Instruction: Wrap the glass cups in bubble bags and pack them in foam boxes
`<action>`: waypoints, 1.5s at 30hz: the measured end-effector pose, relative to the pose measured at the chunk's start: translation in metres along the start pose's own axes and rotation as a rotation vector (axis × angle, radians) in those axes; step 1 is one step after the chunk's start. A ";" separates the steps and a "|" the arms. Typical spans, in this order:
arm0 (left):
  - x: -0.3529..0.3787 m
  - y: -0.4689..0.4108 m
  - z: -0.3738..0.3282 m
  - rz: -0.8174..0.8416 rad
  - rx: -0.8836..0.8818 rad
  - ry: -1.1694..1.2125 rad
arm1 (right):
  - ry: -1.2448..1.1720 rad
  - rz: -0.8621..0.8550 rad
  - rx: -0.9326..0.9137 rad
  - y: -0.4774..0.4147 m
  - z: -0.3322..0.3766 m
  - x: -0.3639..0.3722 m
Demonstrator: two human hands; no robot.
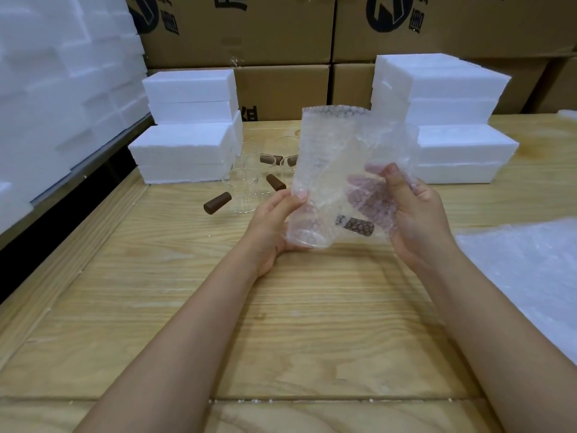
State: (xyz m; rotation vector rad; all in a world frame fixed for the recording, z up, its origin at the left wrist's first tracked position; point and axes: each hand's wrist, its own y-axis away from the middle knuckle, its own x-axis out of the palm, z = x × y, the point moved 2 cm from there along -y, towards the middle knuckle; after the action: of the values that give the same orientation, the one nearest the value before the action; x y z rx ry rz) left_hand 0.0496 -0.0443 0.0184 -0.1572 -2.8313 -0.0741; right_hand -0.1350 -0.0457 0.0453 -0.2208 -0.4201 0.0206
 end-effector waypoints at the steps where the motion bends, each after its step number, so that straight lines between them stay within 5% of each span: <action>1: 0.001 0.000 0.000 0.004 -0.004 -0.015 | -0.008 0.008 -0.005 0.000 0.001 0.000; 8: 0.006 -0.002 0.004 -0.067 -0.001 -0.146 | -0.011 -0.030 -0.003 0.003 0.004 0.004; 14: 0.013 -0.001 0.007 -0.056 0.174 -0.236 | 0.180 -0.142 -0.055 -0.002 0.000 -0.001; 25: 0.018 0.002 0.006 -0.082 0.415 -0.193 | 0.824 0.195 0.167 -0.010 -0.015 0.018; 29: 0.019 0.003 0.001 -0.005 0.422 -0.135 | 1.061 0.261 0.100 -0.013 -0.011 0.024; 37: 0.033 0.006 0.005 0.034 0.427 -0.258 | 1.118 0.012 -0.119 -0.004 -0.010 0.030; 45: 0.023 0.001 0.009 -0.191 0.357 -0.326 | 0.990 0.174 -0.148 0.012 -0.007 0.039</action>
State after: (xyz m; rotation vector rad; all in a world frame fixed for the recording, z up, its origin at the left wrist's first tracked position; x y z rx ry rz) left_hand 0.0250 -0.0407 0.0171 0.1987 -3.1124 0.4521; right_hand -0.0958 -0.0331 0.0523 -0.3812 0.5859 0.0472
